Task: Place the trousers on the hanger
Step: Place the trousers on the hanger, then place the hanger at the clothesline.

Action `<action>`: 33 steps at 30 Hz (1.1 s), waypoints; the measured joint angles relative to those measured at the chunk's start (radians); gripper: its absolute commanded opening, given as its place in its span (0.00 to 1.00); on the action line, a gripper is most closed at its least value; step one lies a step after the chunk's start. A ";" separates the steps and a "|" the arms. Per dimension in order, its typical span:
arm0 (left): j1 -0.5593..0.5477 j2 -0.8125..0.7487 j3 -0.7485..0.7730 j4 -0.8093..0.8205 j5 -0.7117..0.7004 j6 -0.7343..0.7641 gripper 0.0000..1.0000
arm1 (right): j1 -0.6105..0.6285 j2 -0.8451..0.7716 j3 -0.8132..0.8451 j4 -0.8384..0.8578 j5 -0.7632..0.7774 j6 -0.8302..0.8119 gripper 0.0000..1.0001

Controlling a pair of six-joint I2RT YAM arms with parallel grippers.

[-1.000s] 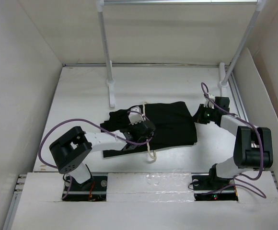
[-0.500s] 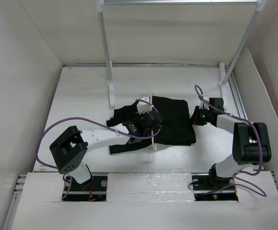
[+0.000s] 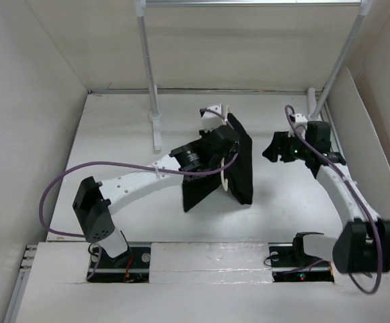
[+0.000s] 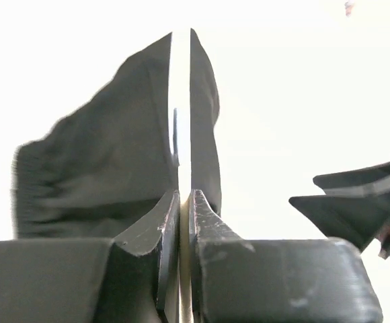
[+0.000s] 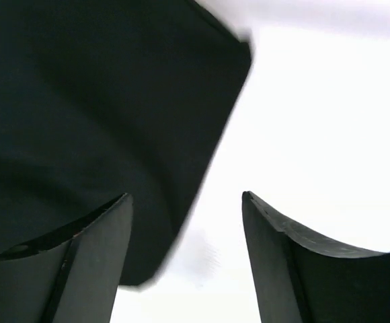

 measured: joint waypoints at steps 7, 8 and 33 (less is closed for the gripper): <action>0.010 0.072 0.335 -0.118 0.030 0.047 0.00 | 0.087 -0.320 0.155 -0.087 -0.072 0.027 0.60; 0.014 0.093 0.375 -0.130 0.034 0.054 0.00 | 0.101 -0.338 0.161 -0.091 -0.091 0.044 0.59; 0.029 0.274 0.554 -0.153 0.105 0.131 0.00 | 0.361 -0.345 0.081 0.225 -0.152 0.584 0.73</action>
